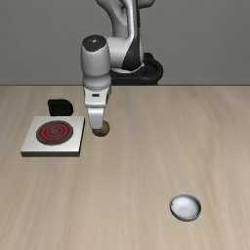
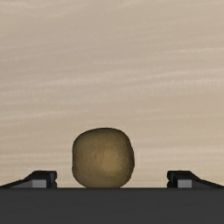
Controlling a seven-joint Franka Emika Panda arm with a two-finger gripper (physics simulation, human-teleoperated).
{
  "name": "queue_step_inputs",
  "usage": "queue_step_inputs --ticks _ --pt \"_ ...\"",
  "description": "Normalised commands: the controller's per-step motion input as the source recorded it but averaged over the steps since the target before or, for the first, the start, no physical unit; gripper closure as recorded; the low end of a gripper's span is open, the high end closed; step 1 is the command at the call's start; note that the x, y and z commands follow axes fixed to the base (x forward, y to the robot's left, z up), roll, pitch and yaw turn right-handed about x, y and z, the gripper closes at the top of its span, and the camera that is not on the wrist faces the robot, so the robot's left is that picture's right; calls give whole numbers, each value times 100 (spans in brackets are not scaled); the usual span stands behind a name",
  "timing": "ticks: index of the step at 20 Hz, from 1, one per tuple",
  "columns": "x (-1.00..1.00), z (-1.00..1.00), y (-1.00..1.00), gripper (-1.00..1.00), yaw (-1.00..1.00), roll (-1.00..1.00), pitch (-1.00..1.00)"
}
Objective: Pick up the kiwi and place it on the white bowl with the stove turned on
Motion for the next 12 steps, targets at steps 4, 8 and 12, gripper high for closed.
queue_step_inputs --ticks 4,8,12 --pt "-25 -75 0 -100 0 0 0" --pt "0 0 50 -100 0 0 0" --pt "0 -25 0 100 0 0 0"
